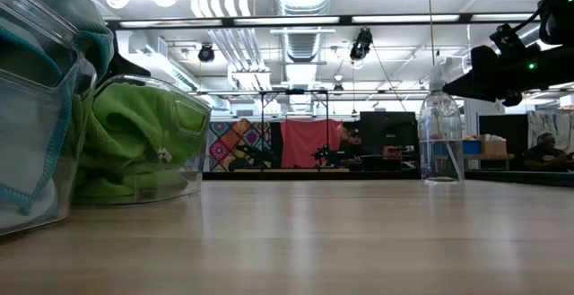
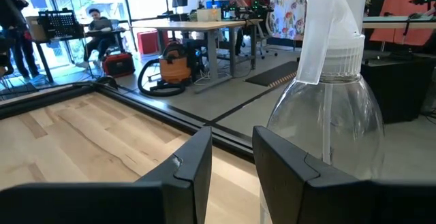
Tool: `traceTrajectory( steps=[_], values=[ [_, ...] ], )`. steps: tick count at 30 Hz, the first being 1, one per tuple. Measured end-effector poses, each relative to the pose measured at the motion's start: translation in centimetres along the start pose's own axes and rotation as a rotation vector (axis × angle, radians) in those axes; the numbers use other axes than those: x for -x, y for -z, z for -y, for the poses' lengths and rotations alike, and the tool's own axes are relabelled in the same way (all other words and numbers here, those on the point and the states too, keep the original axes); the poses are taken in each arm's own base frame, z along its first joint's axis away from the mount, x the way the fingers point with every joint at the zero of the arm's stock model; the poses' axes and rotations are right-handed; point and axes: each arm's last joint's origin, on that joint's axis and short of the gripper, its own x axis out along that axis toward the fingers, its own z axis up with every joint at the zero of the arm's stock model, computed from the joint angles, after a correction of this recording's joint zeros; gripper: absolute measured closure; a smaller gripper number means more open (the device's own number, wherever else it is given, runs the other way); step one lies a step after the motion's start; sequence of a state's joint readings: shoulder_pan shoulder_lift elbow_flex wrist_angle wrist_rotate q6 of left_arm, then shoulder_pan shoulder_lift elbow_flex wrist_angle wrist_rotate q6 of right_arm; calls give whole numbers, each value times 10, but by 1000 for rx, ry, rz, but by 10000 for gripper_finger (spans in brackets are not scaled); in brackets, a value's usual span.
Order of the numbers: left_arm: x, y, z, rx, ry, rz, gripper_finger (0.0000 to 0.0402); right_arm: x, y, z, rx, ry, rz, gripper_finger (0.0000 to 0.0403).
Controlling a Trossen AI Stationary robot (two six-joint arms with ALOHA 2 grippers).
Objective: Sort microfiber towel by color & place in baskets
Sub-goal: Return to Home Position
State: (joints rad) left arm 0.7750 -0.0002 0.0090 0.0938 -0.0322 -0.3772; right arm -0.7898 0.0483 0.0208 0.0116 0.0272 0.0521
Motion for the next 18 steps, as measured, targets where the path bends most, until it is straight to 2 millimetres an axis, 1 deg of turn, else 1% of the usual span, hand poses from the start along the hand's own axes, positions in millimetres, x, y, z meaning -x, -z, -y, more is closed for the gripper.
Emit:
traceTrajectory(
  steps=[7, 11, 18],
  values=[
    [-1, 0, -2, -3, -19, -2, 278, 0, 0, 0, 0, 0, 0, 300],
    [-3, 2, -4, -5, -67, -30, 278, 0, 0, 0, 0, 0, -1, 300],
    [-6, 4, -5, 0, -94, -62, 278, 0, 0, 0, 0, 0, -4, 300]
  ],
)
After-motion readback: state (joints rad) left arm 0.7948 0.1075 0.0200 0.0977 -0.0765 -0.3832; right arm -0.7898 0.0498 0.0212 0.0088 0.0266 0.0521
